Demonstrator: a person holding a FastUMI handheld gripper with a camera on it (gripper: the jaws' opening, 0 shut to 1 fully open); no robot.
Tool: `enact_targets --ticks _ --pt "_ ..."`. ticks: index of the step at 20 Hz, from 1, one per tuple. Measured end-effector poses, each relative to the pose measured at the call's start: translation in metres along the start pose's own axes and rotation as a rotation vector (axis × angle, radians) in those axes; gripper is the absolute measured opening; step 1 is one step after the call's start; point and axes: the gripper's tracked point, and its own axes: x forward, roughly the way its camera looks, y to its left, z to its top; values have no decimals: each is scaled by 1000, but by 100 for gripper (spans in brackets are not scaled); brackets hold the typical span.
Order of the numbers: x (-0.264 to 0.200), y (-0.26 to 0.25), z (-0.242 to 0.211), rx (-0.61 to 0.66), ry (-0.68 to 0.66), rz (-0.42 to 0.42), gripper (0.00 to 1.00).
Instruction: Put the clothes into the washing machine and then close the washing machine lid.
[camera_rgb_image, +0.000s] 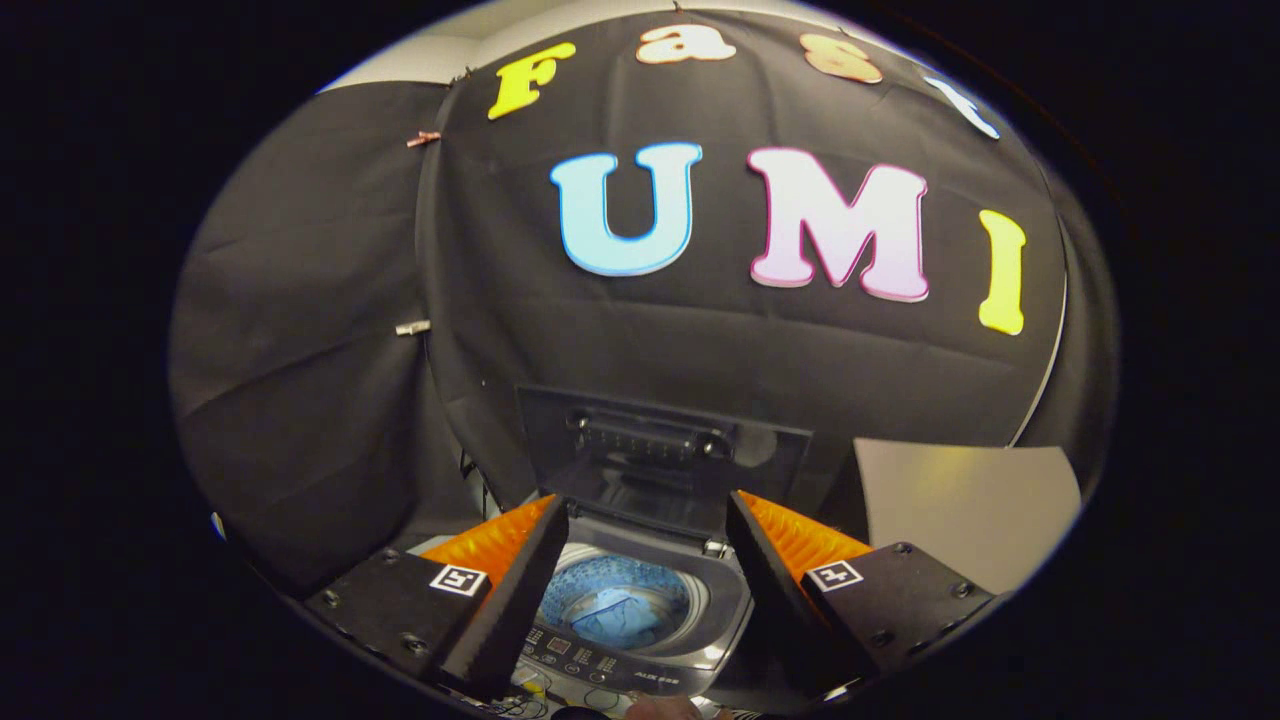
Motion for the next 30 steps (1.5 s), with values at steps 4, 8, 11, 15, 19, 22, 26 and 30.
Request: enact_targets --ticks 4,8,11,15,19,22,26,30 --pt "-56 -24 38 -21 -122 -38 100" --pt "-114 -47 66 -49 -232 -73 99" --pt "-152 -67 79 -62 -296 -105 98" --pt "-201 -102 91 -66 -381 -175 99" --pt "-239 -133 93 -48 -427 -226 99" --pt "-266 -153 92 -51 -450 -255 99" --pt "-295 -177 89 -38 -471 -282 99" --pt "-313 -195 82 -36 -473 -300 99"
